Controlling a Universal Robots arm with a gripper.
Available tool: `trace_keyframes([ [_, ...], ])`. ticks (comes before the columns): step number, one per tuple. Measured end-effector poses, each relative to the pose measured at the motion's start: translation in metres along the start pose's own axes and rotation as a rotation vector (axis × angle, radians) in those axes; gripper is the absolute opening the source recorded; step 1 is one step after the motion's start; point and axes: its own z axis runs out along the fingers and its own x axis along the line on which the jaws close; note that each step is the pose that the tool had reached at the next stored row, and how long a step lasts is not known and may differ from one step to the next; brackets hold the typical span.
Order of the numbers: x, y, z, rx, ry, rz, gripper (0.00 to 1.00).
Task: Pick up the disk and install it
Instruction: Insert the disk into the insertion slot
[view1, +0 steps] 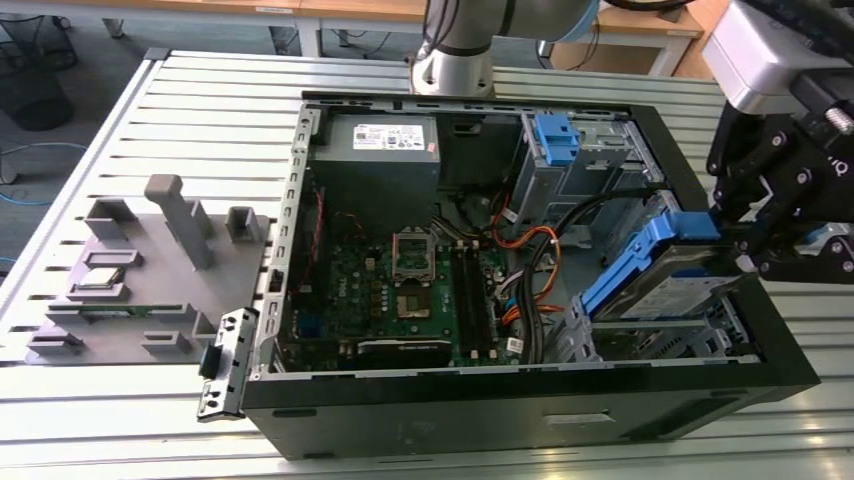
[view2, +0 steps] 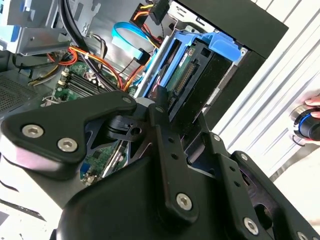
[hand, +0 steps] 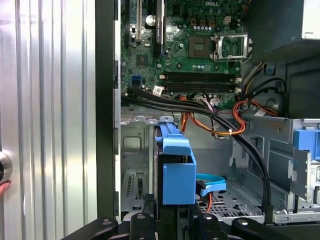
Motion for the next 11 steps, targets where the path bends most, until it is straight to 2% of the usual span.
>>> trace_keyframes([
  [5,0.0009,0.0008,0.0085,0.0001,-0.0001,0.0,0.35],
  [9,0.001,0.0008,0.0086,0.0001,0.0002,0.0,0.35],
  [11,0.0012,0.001,0.0108,0.0001,-0.0002,0.0,0.35],
])
